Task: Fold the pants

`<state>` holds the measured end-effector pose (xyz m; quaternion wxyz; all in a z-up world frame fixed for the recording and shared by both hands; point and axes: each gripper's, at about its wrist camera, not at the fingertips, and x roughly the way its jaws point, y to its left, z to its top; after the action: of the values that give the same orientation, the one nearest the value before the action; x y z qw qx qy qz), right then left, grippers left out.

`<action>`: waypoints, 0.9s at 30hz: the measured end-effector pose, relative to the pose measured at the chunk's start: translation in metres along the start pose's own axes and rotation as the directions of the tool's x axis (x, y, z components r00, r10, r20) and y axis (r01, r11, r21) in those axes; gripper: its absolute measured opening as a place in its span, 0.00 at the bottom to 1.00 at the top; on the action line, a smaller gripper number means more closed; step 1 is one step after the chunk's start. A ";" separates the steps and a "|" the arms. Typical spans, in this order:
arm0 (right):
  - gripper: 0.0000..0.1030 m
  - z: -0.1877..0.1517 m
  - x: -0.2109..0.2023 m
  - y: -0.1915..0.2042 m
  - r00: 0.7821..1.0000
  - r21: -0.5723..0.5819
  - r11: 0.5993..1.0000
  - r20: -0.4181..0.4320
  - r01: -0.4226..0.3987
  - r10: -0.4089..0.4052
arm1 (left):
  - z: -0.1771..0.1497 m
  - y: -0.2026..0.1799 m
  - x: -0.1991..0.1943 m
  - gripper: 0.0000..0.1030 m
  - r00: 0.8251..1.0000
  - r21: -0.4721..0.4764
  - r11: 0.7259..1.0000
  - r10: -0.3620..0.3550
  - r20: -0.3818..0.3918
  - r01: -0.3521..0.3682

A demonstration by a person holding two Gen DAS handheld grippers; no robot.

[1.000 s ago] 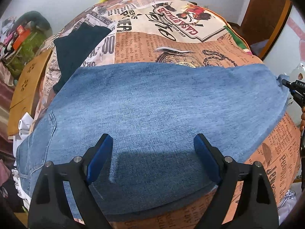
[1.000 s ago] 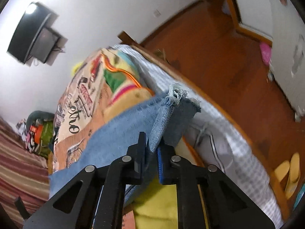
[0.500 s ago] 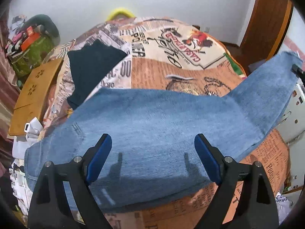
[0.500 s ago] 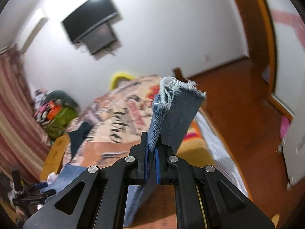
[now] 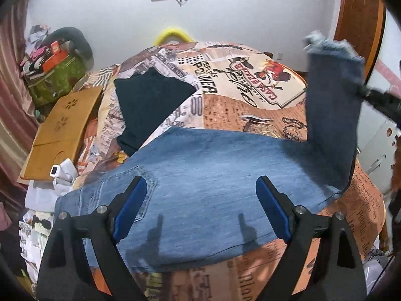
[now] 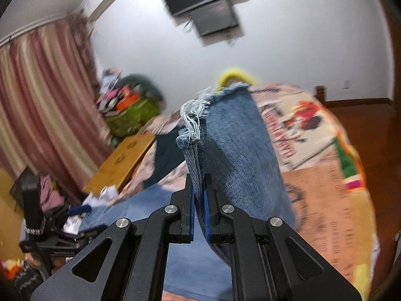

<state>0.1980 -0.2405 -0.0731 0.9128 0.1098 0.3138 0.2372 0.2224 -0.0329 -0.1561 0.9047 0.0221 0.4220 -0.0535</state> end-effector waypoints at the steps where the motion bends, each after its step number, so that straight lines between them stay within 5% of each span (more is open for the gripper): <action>1: 0.05 -0.005 0.006 0.006 1.000 -0.013 1.000 -0.020 -0.010 0.009 | -0.002 0.004 -0.001 0.87 1.000 -0.008 1.000 0.001 0.001 -0.001; 5: 0.05 -0.030 0.040 0.026 0.989 -0.062 0.996 -0.137 -0.056 0.047 | -0.009 0.020 -0.003 0.87 1.000 -0.044 0.999 0.000 -0.004 0.000; 11: 0.06 -0.073 0.082 0.051 0.946 -0.109 0.989 -0.320 -0.101 0.061 | -0.017 0.039 0.000 0.87 1.000 -0.077 0.997 0.010 -0.026 -0.012; 14: 0.12 -0.089 0.096 0.062 0.909 -0.143 0.983 -0.415 -0.114 0.045 | -0.019 0.042 0.000 0.87 0.999 -0.086 0.996 0.013 -0.032 -0.016; 19: 0.28 -0.089 0.088 0.075 0.890 -0.163 0.974 -0.450 -0.157 0.068 | -0.016 0.038 -0.001 0.87 0.999 -0.087 0.996 -0.004 -0.034 0.001; 27: 0.30 -0.065 0.047 0.063 0.936 -0.153 0.978 -0.343 -0.140 0.081 | 0.007 0.016 -0.001 0.87 0.998 -0.047 0.997 -0.063 -0.024 0.061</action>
<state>0.1674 -0.1592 -0.1263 0.8374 0.0050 0.4355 0.3301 0.2286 -0.0174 -0.1506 0.8974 -0.0112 0.4353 -0.0716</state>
